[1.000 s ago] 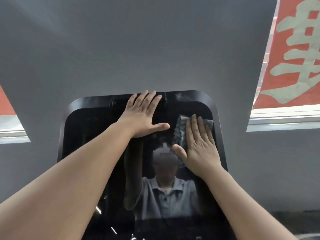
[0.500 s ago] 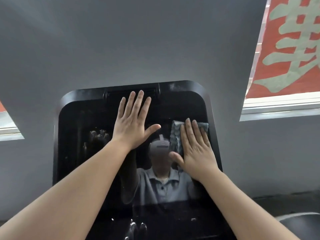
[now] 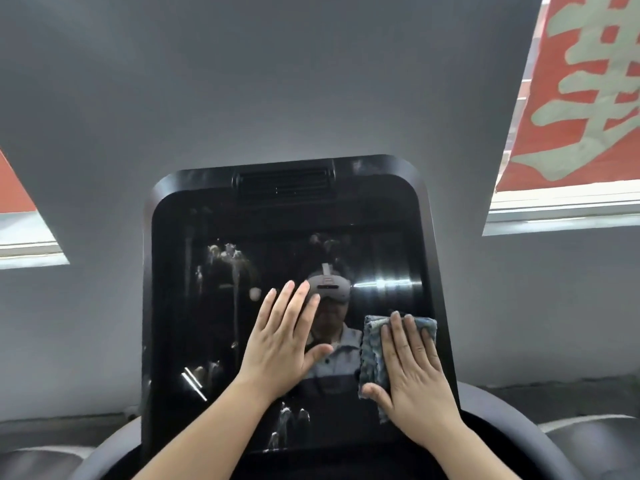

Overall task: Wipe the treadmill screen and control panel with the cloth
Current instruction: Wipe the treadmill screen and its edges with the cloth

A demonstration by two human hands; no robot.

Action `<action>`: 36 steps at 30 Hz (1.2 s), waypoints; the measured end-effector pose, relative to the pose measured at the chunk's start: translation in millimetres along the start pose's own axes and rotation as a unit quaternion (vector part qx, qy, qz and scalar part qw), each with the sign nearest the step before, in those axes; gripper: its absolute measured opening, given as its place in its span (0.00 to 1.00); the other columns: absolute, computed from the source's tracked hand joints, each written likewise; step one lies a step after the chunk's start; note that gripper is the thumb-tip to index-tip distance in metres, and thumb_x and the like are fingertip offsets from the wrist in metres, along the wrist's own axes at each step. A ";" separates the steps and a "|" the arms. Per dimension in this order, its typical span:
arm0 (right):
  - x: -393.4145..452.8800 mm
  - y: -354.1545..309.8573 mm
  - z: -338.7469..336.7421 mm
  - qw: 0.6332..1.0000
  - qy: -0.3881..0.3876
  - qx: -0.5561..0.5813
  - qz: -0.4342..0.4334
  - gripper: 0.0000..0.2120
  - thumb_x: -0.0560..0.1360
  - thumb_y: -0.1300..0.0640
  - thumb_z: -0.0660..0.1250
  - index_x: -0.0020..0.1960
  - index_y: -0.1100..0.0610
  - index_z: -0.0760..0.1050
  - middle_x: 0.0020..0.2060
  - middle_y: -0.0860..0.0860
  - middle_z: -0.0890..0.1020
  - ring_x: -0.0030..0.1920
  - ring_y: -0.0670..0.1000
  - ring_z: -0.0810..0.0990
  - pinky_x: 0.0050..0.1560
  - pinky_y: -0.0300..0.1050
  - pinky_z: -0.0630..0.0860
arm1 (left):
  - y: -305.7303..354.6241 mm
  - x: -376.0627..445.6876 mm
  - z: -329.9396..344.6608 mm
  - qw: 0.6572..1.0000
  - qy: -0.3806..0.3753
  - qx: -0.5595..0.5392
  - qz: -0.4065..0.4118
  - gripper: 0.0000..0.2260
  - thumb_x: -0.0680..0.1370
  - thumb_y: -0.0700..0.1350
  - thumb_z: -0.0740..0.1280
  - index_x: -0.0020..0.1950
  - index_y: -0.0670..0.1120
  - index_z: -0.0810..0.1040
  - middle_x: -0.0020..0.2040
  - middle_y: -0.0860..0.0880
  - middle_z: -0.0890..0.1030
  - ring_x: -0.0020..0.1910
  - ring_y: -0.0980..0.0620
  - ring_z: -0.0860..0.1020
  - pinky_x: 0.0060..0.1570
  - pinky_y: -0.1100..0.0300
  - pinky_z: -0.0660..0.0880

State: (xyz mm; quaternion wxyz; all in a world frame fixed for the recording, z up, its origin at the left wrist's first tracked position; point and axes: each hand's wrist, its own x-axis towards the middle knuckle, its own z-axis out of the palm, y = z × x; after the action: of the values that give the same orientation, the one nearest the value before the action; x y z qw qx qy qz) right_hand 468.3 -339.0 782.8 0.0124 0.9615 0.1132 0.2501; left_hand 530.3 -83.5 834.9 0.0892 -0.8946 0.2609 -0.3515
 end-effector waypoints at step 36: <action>27.0 -3.0 -7.0 1.000 -0.018 -0.004 -0.013 0.45 0.79 0.27 0.46 0.79 0.64 0.56 0.81 0.61 0.53 0.80 0.61 0.52 0.74 0.62 0.54 | -2.3 0.2 9.0 1.000 -0.020 -0.001 -0.018 0.33 0.83 0.62 0.54 0.80 0.39 0.62 0.81 0.40 0.59 0.81 0.40 0.57 0.76 0.40 0.58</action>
State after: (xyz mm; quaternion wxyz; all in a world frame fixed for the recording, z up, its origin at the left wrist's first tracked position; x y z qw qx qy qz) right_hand 487.2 -330.3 801.6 0.0217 0.9642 0.1240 0.2335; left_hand 537.4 -81.9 829.2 0.0868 -0.9062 0.2432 -0.3349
